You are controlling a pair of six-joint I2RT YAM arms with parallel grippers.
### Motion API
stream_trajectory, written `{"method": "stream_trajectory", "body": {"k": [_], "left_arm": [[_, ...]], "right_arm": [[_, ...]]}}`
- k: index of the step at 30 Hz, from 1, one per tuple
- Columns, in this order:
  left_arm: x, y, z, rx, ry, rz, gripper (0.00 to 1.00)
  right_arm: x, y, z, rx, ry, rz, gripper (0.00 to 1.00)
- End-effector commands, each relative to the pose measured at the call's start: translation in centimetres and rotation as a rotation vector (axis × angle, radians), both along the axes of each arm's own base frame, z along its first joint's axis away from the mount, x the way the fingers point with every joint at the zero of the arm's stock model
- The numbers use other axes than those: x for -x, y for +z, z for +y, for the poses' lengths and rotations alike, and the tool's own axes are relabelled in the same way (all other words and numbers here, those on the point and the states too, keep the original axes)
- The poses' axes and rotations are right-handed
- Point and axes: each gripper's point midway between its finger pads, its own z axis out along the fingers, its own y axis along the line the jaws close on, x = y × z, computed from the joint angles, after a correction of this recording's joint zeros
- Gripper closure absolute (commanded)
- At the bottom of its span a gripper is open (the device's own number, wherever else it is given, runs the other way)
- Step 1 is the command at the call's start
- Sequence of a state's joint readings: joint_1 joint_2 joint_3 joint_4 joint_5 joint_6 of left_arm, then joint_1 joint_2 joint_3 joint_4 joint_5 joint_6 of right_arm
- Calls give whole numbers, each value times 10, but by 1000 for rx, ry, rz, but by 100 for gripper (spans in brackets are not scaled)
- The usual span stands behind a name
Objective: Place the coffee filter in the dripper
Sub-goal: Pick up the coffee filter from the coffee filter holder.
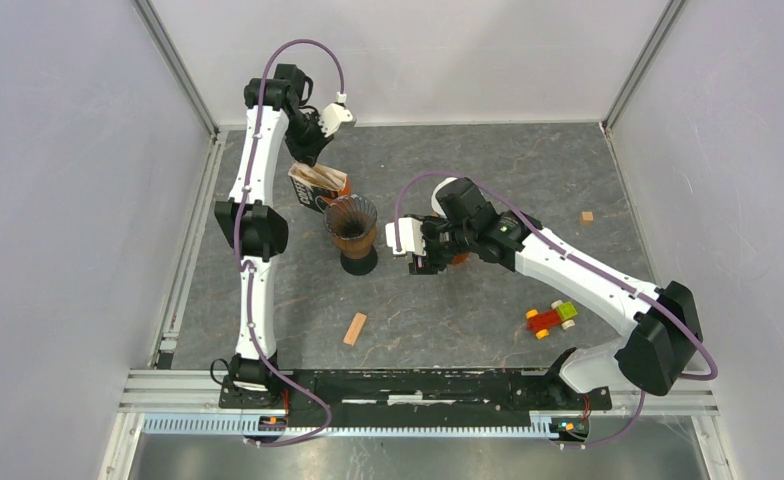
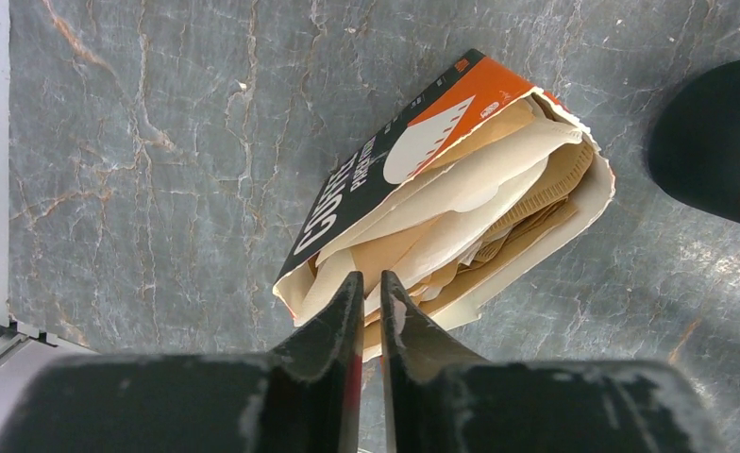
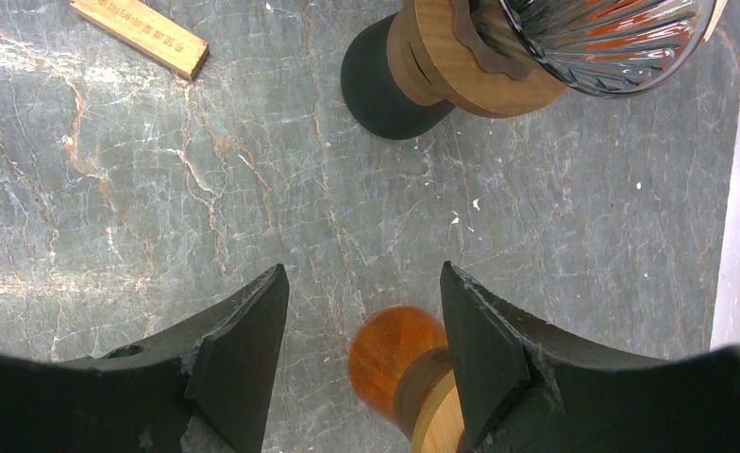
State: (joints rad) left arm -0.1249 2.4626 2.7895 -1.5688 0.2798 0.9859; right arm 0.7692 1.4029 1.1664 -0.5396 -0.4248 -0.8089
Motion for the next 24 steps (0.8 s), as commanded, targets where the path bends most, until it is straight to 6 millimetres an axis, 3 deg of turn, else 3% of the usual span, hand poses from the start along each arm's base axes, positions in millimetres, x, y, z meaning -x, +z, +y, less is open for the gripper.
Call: {"method": "stream_trajectory", "body": {"k": [1,5,18,24], "left_arm": [[15,-7,1,-19,-62,62,87],[16,0,1,-13,-64,47,98],[22,42,-4,29,-63,-42,98],[23,50,-3,29,-62,-66,98]], "right_arm": [[-4,3,2,-8,6,-17,33],[-4,3,2,-7,6,-17,33],[-4,4,2,-8,7,-18,33],[-4,4,2,-7,6,-18,33]]}}
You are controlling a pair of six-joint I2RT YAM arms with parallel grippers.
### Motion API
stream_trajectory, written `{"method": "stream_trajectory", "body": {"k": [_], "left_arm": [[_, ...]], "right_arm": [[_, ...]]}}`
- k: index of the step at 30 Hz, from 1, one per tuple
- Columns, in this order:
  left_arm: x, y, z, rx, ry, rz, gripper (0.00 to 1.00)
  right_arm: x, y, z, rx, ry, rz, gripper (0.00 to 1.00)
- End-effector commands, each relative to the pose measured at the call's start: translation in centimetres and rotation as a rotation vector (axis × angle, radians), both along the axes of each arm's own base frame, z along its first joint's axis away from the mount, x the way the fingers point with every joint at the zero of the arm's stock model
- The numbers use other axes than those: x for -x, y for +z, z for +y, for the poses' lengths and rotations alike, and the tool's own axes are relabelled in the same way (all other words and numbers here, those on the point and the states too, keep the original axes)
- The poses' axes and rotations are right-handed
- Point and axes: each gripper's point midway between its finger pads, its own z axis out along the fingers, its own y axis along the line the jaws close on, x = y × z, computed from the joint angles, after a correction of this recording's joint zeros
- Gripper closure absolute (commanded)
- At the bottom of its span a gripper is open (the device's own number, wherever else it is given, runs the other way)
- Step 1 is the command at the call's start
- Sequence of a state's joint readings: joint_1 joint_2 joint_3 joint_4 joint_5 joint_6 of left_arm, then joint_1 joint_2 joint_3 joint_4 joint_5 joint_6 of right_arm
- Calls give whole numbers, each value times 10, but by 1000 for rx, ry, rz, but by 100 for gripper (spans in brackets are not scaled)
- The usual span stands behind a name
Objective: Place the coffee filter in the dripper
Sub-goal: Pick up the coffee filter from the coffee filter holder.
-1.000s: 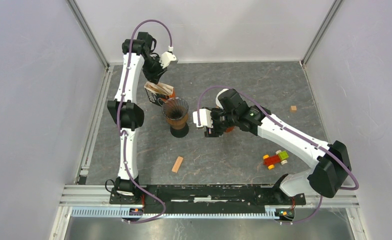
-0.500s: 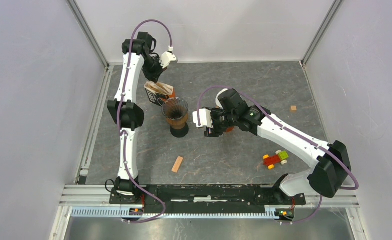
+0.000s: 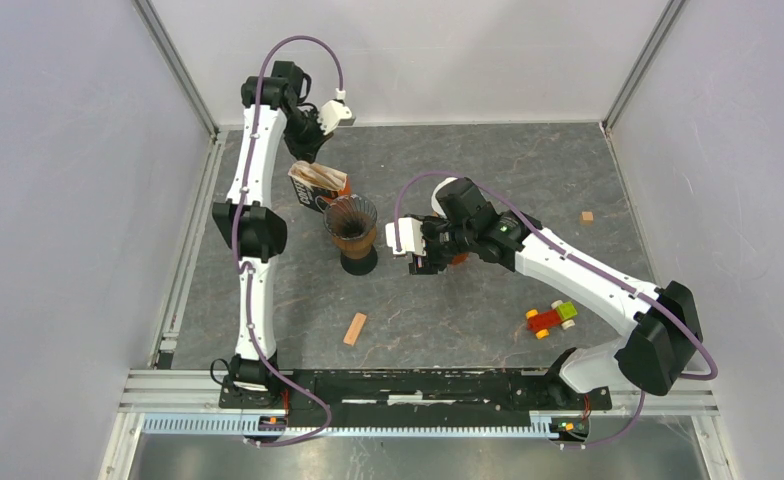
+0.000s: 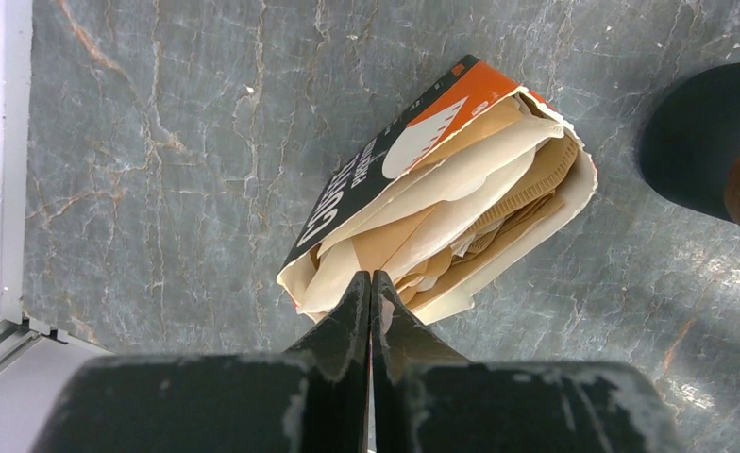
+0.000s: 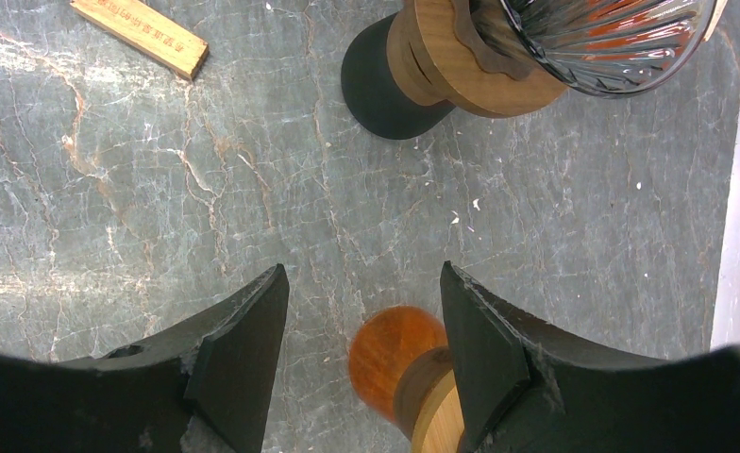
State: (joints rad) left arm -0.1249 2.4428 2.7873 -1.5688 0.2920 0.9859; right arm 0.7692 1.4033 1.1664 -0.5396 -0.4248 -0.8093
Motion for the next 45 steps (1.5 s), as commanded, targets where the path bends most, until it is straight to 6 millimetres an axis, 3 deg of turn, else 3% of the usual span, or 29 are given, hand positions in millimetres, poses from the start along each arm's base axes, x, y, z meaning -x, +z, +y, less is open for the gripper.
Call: {"method": "stream_trajectory", "body": {"k": [1,3,7,11,20,35,45], "left_arm": [[21,40,0,10,-58,-47,98],[21,37,0,-2,-61,-42,97],[17,27,7,-38,-58,-27,71],[13,15,10,-58,-50,-6,63],[6,-2,11,-71,-43,16,62],[3,-9,12,-81,-46,24,62],[8,-1,10,-65,-52,19,62]], "right_arm": [[-4,4,1,-7,6,-17,33],[-4,4,1,-8,7,-17,33],[-4,3,1,-7,7,-17,33],[-4,2,2,-6,8,-14,33],[-5,0,1,0,6,-14,33],[-3,-7,3,18,20,15,33],[-3,-8,2,21,20,15,33]]}}
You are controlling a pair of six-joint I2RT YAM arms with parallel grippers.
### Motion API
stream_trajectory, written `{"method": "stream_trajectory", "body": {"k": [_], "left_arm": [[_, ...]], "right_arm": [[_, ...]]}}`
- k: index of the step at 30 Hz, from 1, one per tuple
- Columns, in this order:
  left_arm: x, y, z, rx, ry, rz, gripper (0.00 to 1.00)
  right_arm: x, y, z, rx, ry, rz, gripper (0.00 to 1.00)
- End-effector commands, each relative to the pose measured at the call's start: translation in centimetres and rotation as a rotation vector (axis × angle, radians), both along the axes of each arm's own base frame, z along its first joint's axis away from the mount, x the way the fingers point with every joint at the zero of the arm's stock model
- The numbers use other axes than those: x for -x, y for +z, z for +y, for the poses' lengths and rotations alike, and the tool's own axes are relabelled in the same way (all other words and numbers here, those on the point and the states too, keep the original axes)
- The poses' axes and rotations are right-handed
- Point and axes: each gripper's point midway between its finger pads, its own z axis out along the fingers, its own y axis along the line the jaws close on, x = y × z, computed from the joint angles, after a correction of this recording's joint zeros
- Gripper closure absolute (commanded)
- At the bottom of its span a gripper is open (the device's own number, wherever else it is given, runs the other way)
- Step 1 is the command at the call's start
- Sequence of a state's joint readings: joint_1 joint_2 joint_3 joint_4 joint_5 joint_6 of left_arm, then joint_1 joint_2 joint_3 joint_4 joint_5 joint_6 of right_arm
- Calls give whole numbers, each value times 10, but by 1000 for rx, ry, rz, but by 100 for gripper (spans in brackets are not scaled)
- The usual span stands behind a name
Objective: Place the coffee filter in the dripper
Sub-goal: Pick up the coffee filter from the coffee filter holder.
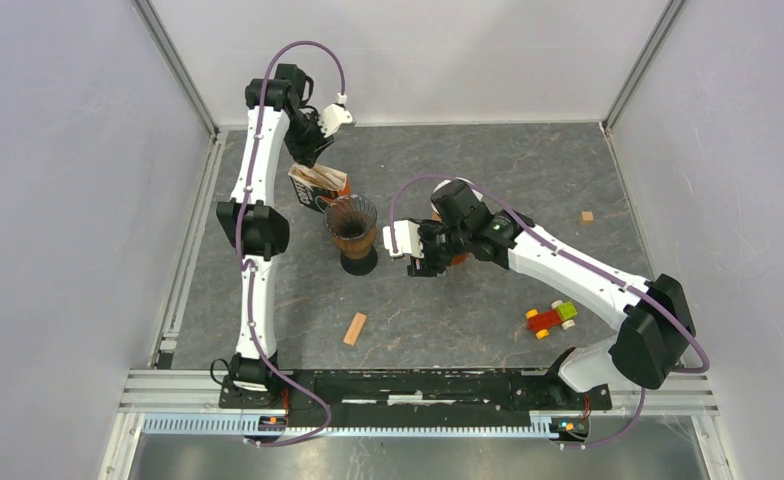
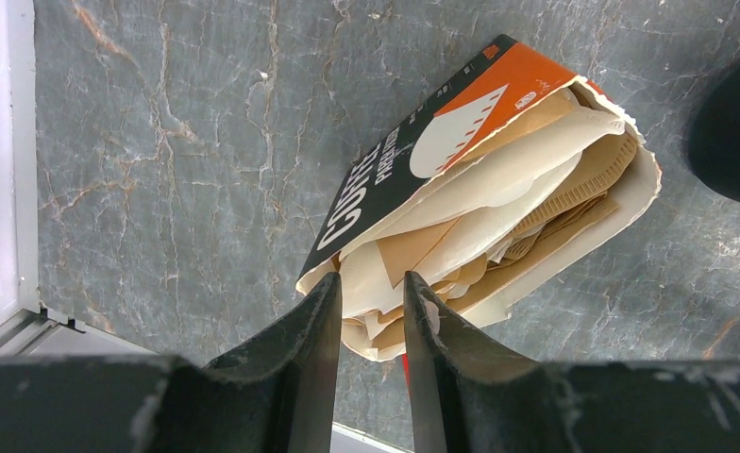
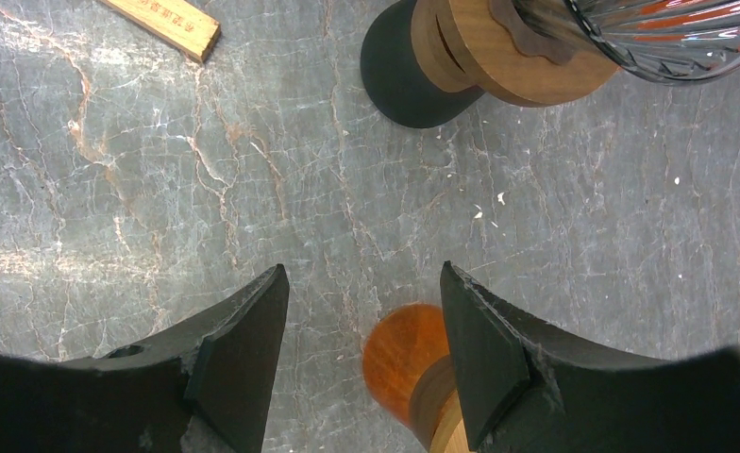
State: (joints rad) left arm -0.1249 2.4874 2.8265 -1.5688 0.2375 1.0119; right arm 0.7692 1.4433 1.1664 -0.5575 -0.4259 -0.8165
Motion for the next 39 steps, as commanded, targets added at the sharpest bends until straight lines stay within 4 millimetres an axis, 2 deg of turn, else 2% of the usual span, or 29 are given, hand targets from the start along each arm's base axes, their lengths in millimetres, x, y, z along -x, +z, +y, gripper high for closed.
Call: {"method": "stream_trajectory", "body": {"k": [1,18,39], "left_arm": [[18,10,1,-6,-48,31,63],[27,13,6,6,-47,53,64],[19,1,-13,16,-74,55,64]], "right_arm": [[-3,9,3,-22,15,-23,33],[-3,8,2,-20,13,-23,33],[-3,7,3,-12,15,-13,33]]}}
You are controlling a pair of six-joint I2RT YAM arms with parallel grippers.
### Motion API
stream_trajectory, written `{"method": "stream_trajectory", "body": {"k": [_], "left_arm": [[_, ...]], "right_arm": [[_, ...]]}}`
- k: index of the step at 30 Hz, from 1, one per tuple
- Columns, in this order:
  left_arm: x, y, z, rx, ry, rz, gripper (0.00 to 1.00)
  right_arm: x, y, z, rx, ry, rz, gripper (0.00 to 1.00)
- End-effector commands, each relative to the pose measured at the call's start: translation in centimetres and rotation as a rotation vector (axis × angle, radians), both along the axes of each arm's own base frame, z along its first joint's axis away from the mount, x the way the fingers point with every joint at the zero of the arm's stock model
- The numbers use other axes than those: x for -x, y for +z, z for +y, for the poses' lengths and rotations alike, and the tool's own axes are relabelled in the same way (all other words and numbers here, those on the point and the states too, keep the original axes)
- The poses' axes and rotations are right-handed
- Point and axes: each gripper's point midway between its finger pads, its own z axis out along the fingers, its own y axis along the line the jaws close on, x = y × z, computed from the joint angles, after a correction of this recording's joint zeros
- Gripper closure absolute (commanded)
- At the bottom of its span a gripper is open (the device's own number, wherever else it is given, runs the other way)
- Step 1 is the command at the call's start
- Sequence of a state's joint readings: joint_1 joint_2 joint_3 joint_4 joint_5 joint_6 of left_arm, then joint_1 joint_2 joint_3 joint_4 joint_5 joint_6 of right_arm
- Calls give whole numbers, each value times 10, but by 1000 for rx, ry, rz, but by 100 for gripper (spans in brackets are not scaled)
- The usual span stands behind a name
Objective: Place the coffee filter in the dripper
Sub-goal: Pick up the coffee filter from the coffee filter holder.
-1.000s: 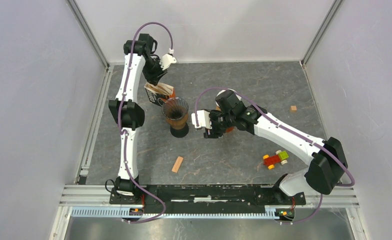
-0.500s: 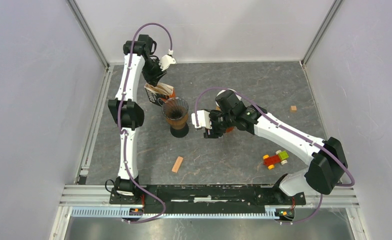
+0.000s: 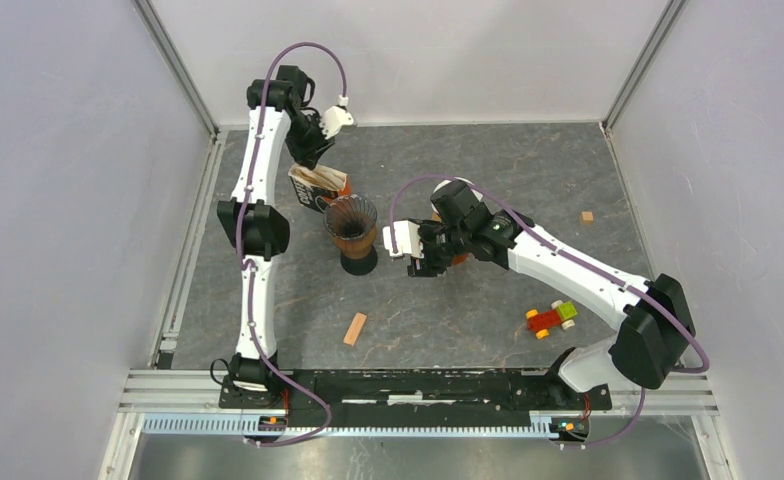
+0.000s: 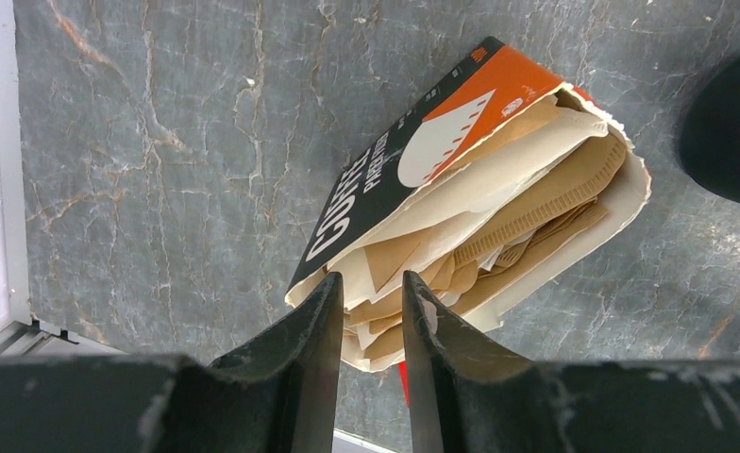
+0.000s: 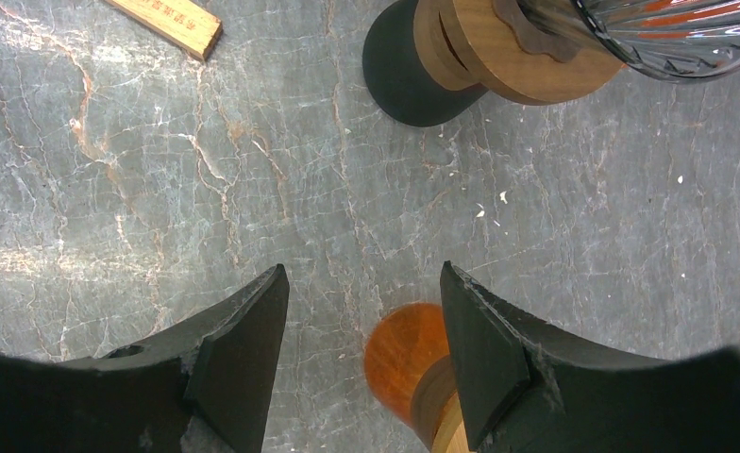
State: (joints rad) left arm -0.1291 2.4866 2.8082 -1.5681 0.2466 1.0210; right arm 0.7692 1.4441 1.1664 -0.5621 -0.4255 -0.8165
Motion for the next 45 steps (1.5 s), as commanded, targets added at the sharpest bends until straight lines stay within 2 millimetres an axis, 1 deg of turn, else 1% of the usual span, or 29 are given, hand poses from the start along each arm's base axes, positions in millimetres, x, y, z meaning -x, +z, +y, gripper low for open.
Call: {"method": "stream_trajectory", "body": {"k": [1,7,15,19,21,23,28,31,34,41,45], "left_arm": [[17,4,-10,11,-60,42,64],[20,2,-8,1,-58,56,63],[30,-2,-4,-18,-68,94,61],[29,-1,-3,-17,-66,90,61],[26,-4,-3,-19,-64,90,61],[21,-5,-3,-22,-55,77,64],[18,-10,-4,-23,-55,79,80],[19,-7,-5,-18,-56,75,85],[20,-5,-5,-17,-58,72,84],[20,-9,-3,-28,-56,81,72],[19,-12,-2,-34,-57,86,70]], "right_arm": [[-3,8,3,-16,15,-17,33],[-3,7,2,-16,15,-19,33],[-2,5,1,-14,17,-21,33],[0,0,1,-3,22,-4,33],[0,-1,1,-1,22,-1,33],[0,0,2,-3,23,-1,33],[0,0,1,0,22,-1,33],[0,0,0,0,20,-4,33],[0,0,1,-1,20,-1,33],[-1,1,2,-2,23,4,33],[0,2,2,-4,23,2,33]]}}
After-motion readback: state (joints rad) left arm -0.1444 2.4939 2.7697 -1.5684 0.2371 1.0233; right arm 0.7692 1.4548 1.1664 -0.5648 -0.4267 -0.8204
